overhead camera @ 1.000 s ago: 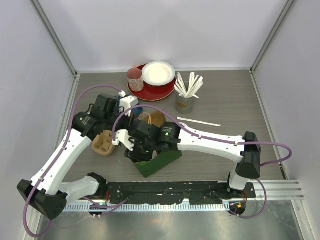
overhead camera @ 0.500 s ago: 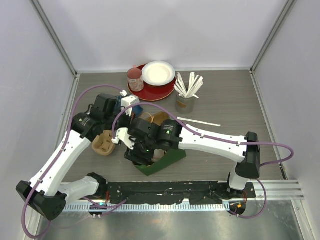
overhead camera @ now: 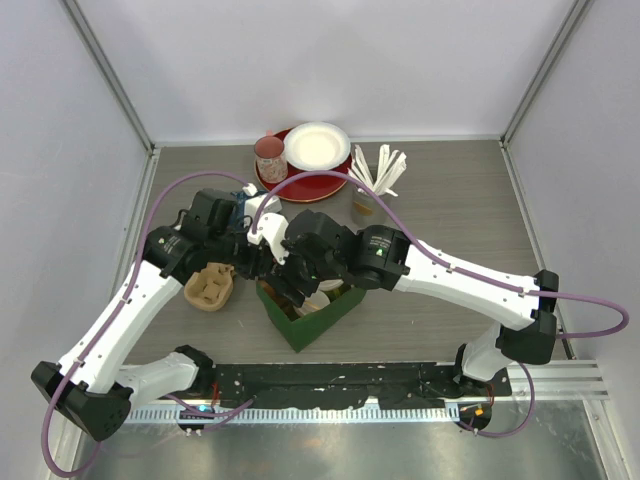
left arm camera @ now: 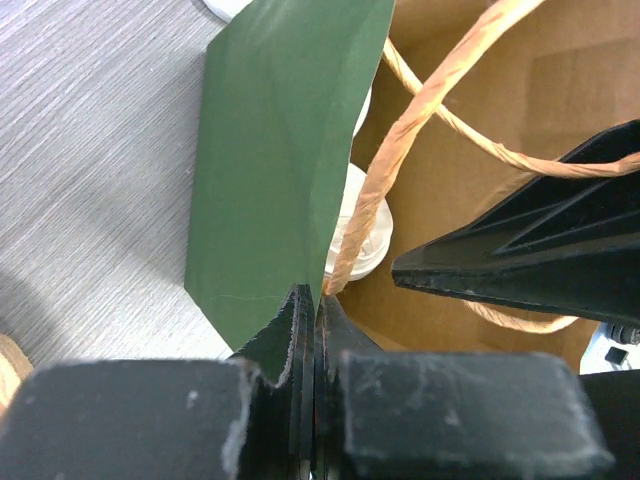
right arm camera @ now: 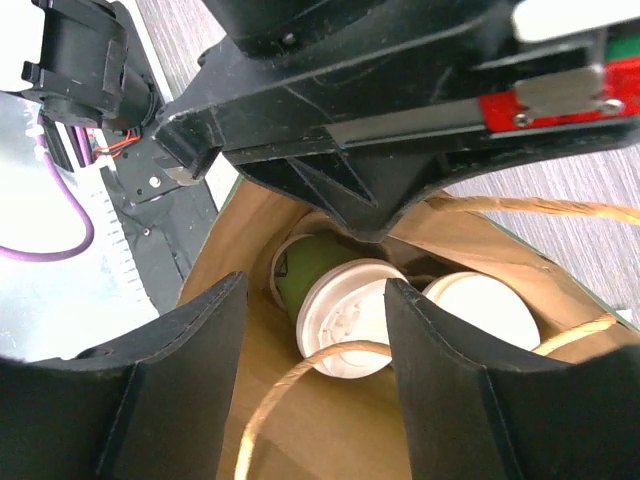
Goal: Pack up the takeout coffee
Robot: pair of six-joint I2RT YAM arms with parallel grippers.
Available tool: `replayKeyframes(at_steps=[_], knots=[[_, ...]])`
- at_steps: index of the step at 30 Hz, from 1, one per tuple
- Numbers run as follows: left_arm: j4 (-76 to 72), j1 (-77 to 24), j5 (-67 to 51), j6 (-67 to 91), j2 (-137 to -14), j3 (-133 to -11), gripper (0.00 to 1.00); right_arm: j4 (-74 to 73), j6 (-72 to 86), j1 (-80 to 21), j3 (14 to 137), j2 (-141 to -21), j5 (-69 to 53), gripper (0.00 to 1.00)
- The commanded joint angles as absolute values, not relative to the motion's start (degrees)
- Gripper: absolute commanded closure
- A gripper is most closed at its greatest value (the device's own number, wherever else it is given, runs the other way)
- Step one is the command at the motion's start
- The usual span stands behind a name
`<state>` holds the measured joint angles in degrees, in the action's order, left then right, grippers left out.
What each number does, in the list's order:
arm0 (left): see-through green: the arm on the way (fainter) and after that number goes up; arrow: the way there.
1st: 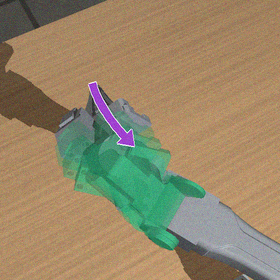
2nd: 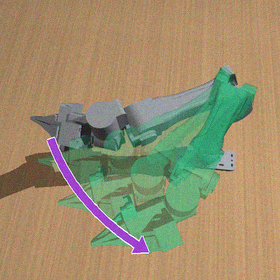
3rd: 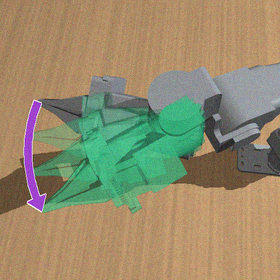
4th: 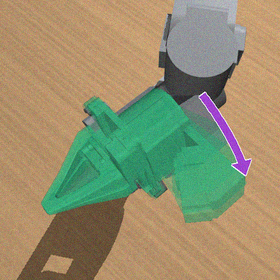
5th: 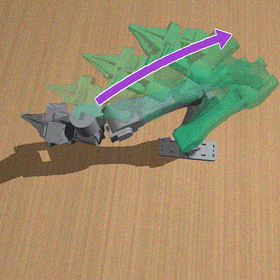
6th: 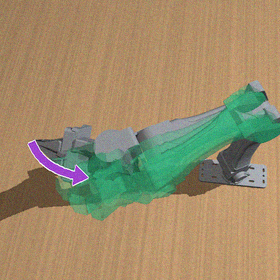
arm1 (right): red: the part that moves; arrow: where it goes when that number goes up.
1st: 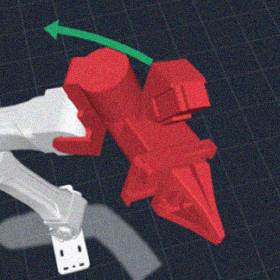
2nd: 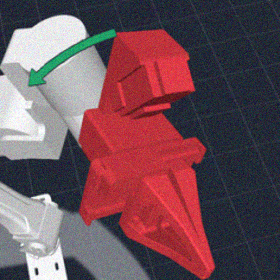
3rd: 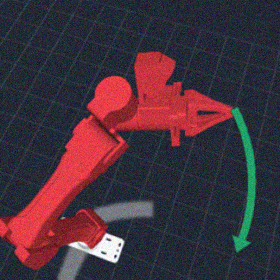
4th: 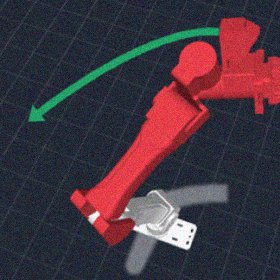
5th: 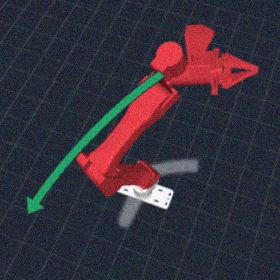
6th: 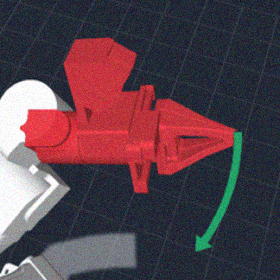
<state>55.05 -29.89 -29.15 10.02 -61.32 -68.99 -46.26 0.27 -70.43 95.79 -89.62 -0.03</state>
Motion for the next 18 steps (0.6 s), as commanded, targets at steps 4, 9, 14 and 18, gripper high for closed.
replayKeyframes(at_steps=[4,9,14,18], knots=[[54.0,-30.1,-30.5,9.7,-60.1,-71.0,1.0,-42.7,2.5,-70.6,96.2,-85.5,3.5,0.37],[52.9,-30.1,-30.2,10.4,-60.5,-70.7,1.0,-42.1,3.3,-70.6,98.0,-82.9,4.1,0.38],[52.8,-30.1,-30.0,10.9,-61.0,-70.9,1.0,-36.3,4.2,-70.5,97.4,-79.5,3.9,0.38],[52.6,-30.1,-29.9,11.7,-60.5,-69.9,1.0,-33.0,5.4,-70.6,98.1,-77.6,6.0,0.37]])
